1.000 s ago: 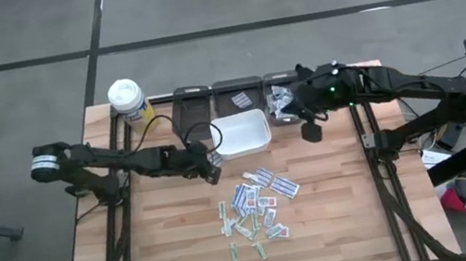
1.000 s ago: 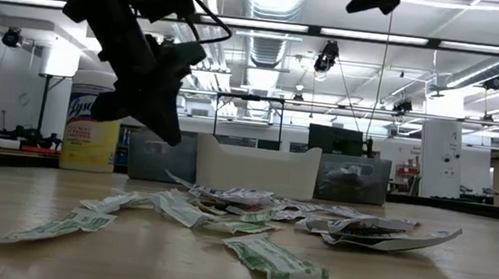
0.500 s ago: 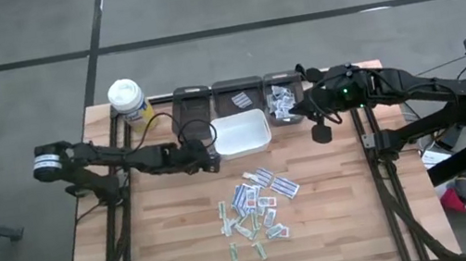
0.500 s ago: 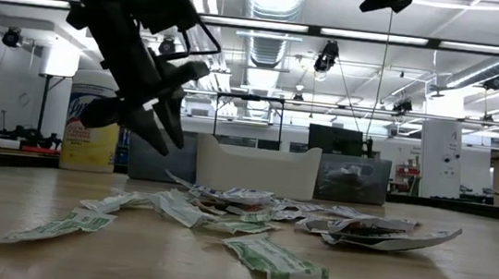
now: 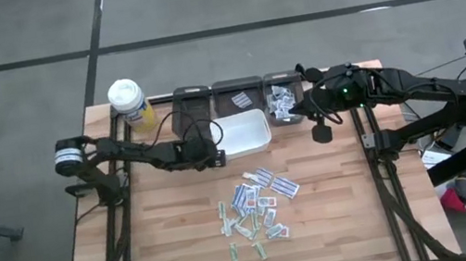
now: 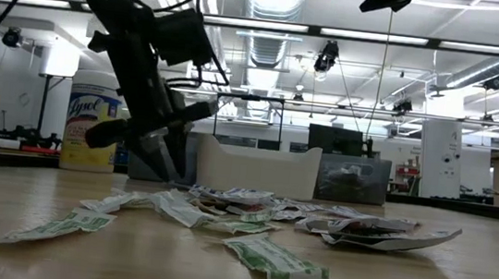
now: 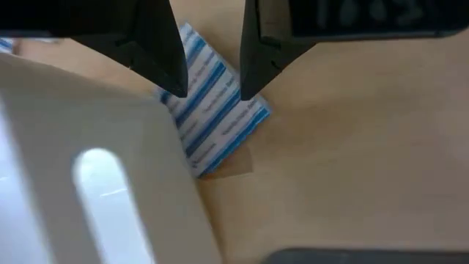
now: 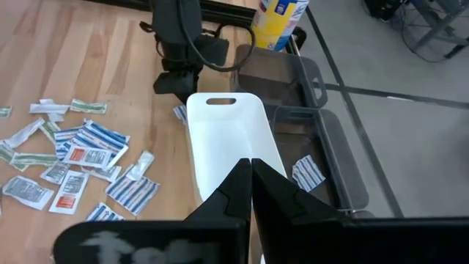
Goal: Pick & Place First Aid Supplies
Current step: Put the blue bandage pack into the middle black bin
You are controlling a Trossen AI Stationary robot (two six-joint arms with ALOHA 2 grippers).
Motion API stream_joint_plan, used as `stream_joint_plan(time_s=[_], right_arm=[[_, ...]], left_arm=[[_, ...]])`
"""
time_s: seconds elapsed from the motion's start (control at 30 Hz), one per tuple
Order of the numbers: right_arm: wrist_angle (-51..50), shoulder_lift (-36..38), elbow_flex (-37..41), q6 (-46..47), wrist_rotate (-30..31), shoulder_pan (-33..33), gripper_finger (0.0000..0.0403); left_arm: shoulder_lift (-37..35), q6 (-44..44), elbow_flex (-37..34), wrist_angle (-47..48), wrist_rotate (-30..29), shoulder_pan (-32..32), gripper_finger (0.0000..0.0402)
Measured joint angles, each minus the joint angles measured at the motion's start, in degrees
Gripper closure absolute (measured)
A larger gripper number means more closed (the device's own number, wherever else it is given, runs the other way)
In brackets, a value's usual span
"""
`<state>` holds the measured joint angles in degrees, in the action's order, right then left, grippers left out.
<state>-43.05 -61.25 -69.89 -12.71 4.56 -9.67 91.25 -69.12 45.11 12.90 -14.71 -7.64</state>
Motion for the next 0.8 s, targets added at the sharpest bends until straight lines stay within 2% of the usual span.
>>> stream_joint_plan(time_s=[0.27,0.63,0.8], right_arm=[[0.1,0.0,0.0,-2.1,0.0,0.0,0.0394],[0.4,0.0,0.0,-2.5,0.1,0.0,0.0394],[0.6,0.0,0.0,-2.5,0.1,0.0,0.0394]], left_arm=[[0.3,-0.6,0.1,1.6,0.9,-0.5,0.0284],[5.3,-1.4,0.5,1.7,4.2,-0.6,0.0284],[5.1,-1.0,1.6,4.6,5.1,-0.6,0.0284]])
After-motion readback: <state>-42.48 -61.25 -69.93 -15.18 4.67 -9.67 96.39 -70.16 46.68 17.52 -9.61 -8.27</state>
